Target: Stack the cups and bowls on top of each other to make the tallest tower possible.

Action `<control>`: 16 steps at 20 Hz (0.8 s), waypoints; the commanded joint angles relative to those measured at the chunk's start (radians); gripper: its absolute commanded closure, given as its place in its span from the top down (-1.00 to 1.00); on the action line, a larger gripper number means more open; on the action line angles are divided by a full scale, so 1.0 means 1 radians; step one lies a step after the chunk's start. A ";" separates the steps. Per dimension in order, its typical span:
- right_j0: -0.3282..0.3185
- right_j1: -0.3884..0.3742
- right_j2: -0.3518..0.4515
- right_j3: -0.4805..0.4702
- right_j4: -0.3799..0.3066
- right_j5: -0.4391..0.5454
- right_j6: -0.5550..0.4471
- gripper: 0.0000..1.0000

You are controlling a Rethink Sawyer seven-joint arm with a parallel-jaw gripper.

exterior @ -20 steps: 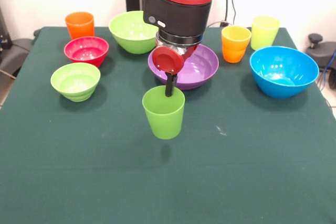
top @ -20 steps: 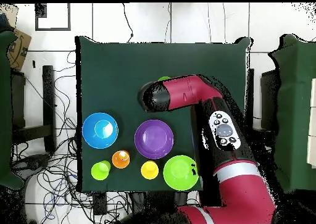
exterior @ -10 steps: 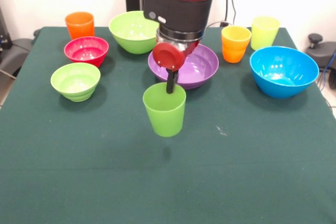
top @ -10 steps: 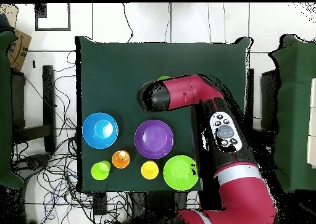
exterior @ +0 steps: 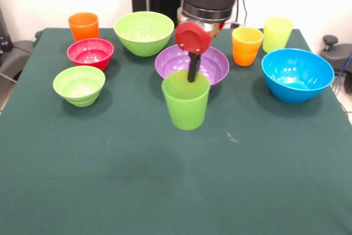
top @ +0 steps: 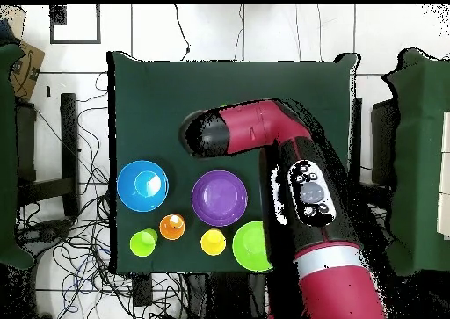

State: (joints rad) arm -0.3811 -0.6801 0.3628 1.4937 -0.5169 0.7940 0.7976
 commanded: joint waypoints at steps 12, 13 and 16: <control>0.016 0.052 -0.017 0.024 -0.067 0.017 0.028 -1.00; 0.013 0.052 -0.016 0.026 -0.067 0.016 0.026 -1.00; -0.001 0.052 -0.007 0.034 -0.062 0.011 0.015 -1.00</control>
State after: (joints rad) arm -0.3616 -0.6787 0.3631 1.4939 -0.5225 0.7985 0.7976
